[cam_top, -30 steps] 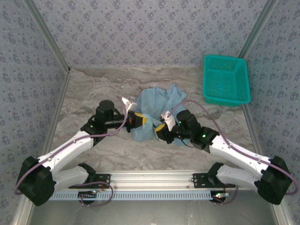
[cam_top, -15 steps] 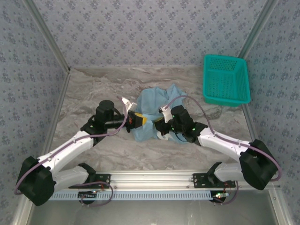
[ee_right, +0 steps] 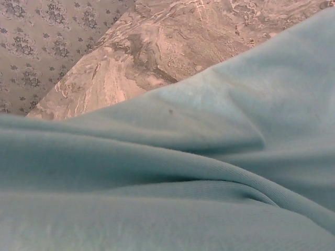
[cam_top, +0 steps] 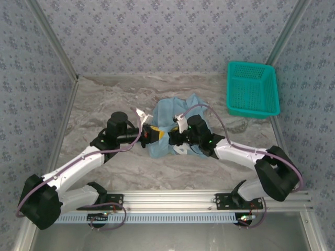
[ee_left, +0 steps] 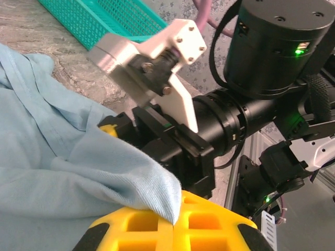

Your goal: Fold the inside-out t-shirt

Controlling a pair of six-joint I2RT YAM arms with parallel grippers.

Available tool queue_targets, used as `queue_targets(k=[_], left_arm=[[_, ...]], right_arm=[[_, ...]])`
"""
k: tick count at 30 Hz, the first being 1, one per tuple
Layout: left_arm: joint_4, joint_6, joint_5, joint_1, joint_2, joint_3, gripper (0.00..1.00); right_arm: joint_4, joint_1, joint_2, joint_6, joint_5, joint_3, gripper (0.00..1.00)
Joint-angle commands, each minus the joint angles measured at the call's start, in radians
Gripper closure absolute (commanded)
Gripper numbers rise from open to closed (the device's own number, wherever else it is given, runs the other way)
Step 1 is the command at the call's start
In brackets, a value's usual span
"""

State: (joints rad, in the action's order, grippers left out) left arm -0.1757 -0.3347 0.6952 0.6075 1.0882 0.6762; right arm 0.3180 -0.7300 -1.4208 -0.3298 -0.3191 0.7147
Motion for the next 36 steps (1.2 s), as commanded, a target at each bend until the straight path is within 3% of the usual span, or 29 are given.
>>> queue_targets(k=[1,3,8,18,25,28,31,36], left_arm=[[-0.011,0.006,0.039,-0.006,-0.019,0.034,1.00],[-0.007,0.006,0.028,-0.006,-0.023,0.030,1.00],[0.017,0.005,-0.054,-0.007,-0.049,0.014,1.00],[0.042,-0.047,-0.303,-0.070,-0.125,-0.039,1.00],[0.081,-0.025,-0.316,-0.077,-0.109,-0.020,1.00],[0.149,-0.023,-0.414,-0.077,-0.069,0.015,0.99],[0.232,-0.023,-0.532,-0.077,0.002,0.073,0.90],[0.313,-0.055,-0.609,-0.075,0.107,0.167,0.67]], right_arm=[[0.100,-0.005,-0.053,-0.026,-0.004,0.056,0.57],[0.177,-0.004,-0.078,-0.073,-0.019,0.058,0.66],[0.226,0.009,-0.053,-0.071,-0.064,0.042,1.00],[-0.038,0.091,0.261,0.027,-0.126,-0.063,1.00],[-0.068,0.114,0.335,0.015,-0.211,-0.076,1.00],[-0.004,0.116,0.332,-0.035,-0.301,-0.076,1.00],[0.069,0.121,0.329,-0.102,-0.365,-0.072,1.00],[0.152,0.145,0.334,-0.212,-0.367,-0.077,1.00]])
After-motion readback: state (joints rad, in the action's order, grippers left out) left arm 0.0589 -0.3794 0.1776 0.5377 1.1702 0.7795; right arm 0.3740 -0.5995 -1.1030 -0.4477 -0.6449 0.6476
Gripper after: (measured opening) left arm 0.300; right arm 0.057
